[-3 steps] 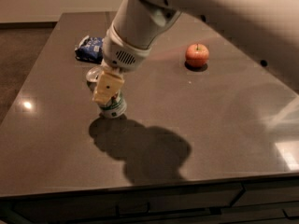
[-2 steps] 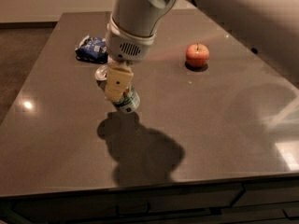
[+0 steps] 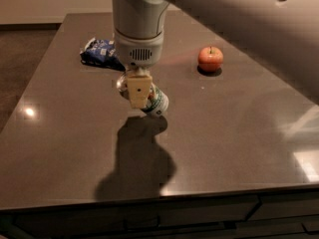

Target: Knock 7up can over

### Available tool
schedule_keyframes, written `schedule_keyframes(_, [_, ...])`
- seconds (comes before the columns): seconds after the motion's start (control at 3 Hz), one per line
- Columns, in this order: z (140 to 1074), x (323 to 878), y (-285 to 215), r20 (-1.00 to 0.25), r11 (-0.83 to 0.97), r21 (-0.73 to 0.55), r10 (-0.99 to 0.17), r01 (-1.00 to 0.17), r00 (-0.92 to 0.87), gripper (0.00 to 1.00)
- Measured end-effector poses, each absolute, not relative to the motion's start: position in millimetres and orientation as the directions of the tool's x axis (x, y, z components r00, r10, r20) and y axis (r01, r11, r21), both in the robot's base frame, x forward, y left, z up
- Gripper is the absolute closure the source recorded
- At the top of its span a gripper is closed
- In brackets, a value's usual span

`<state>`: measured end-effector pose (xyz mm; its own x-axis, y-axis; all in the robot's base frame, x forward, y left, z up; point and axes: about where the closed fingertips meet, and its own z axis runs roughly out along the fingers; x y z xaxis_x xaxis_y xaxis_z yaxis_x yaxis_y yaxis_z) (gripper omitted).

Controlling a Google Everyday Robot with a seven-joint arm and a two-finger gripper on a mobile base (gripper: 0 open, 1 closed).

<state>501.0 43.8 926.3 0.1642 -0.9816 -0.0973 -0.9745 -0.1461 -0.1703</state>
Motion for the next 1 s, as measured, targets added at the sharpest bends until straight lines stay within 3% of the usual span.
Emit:
schedule_keyframes(0.67, [908.0, 513.9, 44.2, 0.037, -0.177, -0.182, -0.984, -0.967, 0.173, 0.52])
schedule_keyframes(1.0, [899.7, 514.5, 48.3, 0.046, -0.183, -0.176, -0.983, -0.967, 0.178, 0.20])
